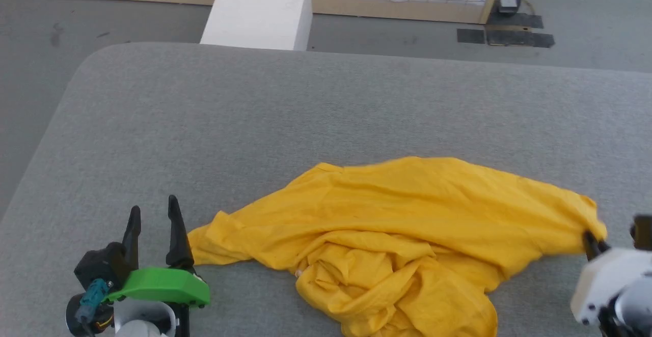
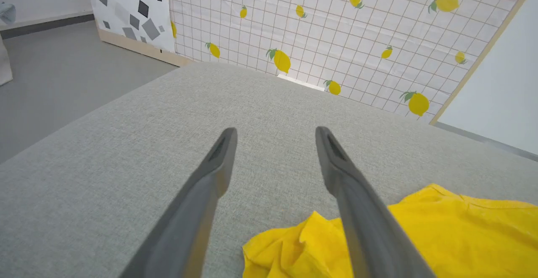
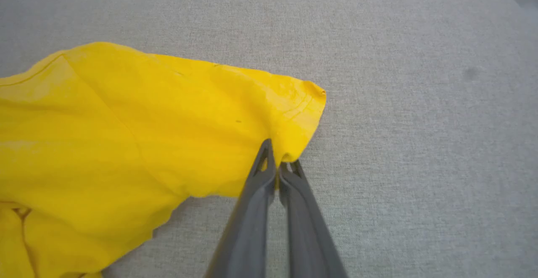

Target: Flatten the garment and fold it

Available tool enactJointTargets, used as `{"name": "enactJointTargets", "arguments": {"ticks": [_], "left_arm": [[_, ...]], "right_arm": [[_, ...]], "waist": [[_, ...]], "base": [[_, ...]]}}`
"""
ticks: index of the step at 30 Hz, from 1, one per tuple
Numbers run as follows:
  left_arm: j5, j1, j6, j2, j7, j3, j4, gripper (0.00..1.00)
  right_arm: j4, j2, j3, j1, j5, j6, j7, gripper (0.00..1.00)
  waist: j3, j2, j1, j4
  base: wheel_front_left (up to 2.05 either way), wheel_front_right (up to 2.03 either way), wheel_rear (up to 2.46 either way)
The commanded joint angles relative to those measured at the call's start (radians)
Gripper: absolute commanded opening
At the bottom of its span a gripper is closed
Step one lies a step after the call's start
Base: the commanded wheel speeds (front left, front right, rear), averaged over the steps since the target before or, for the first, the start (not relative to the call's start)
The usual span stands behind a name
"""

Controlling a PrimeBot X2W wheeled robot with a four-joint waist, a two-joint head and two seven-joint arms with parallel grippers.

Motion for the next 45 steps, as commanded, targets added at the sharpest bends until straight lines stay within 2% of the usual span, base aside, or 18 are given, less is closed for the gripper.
{"name": "enactJointTargets", "arguments": {"ticks": [1,4,6,11,12,13,14,17,18,24,28,29,30,31,32,39,45], "left_arm": [[0.010,-0.008,-0.007,0.004,-0.002,-0.001,0.014,1.00],[0.016,-0.020,-0.015,0.024,0.036,-0.012,0.037,1.00],[0.023,-0.039,-0.029,0.051,0.098,-0.028,0.054,1.00],[0.035,-0.098,-0.091,0.157,0.361,-0.081,0.075,1.00],[0.031,-0.106,-0.100,0.181,0.430,-0.087,0.076,1.00],[0.027,-0.109,-0.106,0.201,0.486,-0.091,0.077,1.00],[0.023,-0.111,-0.113,0.224,0.549,-0.096,0.073,1.00],[0.003,-0.103,-0.116,0.264,0.700,-0.095,0.057,1.00],[-0.017,-0.078,-0.114,0.293,0.831,-0.095,0.027,1.00],[-0.089,-0.025,-0.122,0.310,1.015,-0.101,-0.038,1.00],[-0.109,-0.010,-0.119,0.316,1.076,-0.104,-0.073,1.00],[-0.112,-0.008,-0.120,0.318,1.084,-0.107,-0.075,0.95],[-0.113,-0.010,-0.122,0.320,1.084,-0.111,-0.078,0.86],[-0.113,-0.013,-0.124,0.320,1.075,-0.113,-0.080,0.20],[-0.110,-0.019,-0.127,0.323,1.062,-0.117,-0.079,0.00],[-0.061,-0.060,-0.132,0.347,0.931,-0.122,-0.047,0.00],[-0.034,-0.110,-0.126,0.352,0.810,-0.113,-0.023,0.00]], "right_arm": [[-0.014,-0.001,-0.015,0.036,0.032,-0.002,0.009,0.00],[-0.011,-0.001,-0.029,0.087,0.087,-0.002,0.030,0.00],[0.004,-0.001,-0.022,0.103,0.120,-0.002,0.043,0.00],[0.023,-0.001,0.011,0.107,0.162,-0.002,0.059,0.00],[0.021,-0.001,0.019,0.103,0.163,-0.002,0.056,0.43],[0.020,-0.001,0.026,0.100,0.163,-0.002,0.053,0.75],[0.019,-0.001,0.033,0.099,0.163,-0.002,0.051,1.00],[0.021,-0.001,0.042,0.093,0.167,-0.002,0.041,1.00],[0.023,-0.001,0.044,0.088,0.177,-0.002,0.019,1.00],[0.023,-0.001,0.045,0.087,0.192,-0.002,-0.009,1.00],[0.013,-0.001,0.042,0.083,0.189,-0.002,-0.023,1.00],[0.009,-0.001,0.045,0.081,0.190,-0.002,-0.025,1.00],[0.003,-0.001,0.046,0.077,0.191,-0.002,-0.029,1.00],[-0.001,-0.001,0.047,0.073,0.187,-0.002,-0.033,1.00],[-0.006,-0.001,0.048,0.069,0.183,-0.002,-0.037,1.00],[-0.056,-0.005,0.048,-0.005,0.066,-0.002,-0.063,1.00],[0.045,-0.089,0.041,-0.122,0.035,-0.002,-0.089,1.00]], "waist": [[-0.004,0.0000,0.0000,-0.027],[0.001,0.0000,0.0000,-0.051],[0.008,0.0000,0.0000,-0.067],[0.024,0.0000,0.0000,-0.103],[0.028,0.0000,0.0000,-0.111],[0.031,0.0000,0.0000,-0.119],[0.035,0.0000,0.0000,-0.127],[0.045,0.0000,0.0000,-0.145],[0.052,0.0000,0.0000,-0.162],[0.063,0.0000,0.0000,-0.183],[0.073,0.0000,0.0000,-0.189],[0.074,0.0000,0.0000,-0.191],[0.075,0.0000,0.0000,-0.192],[0.076,0.0000,0.0000,-0.193],[0.076,0.0000,0.0000,-0.193],[0.069,0.0000,0.0000,-0.189],[0.073,0.0000,0.0000,-0.167]], "base": [[0.00,0.00,0.00],[0.00,0.00,0.00],[0.00,0.00,0.00],[0.00,0.00,0.00],[0.00,0.00,0.00],[0.00,0.00,0.00],[0.00,0.00,0.00],[0.00,0.00,0.00],[0.00,0.00,0.00],[0.00,0.00,0.00],[0.00,0.00,0.00],[0.00,0.00,0.00],[0.00,0.00,0.00],[0.00,0.00,0.00],[0.00,0.00,0.00],[0.00,0.00,0.00],[0.00,0.00,0.00]]}}
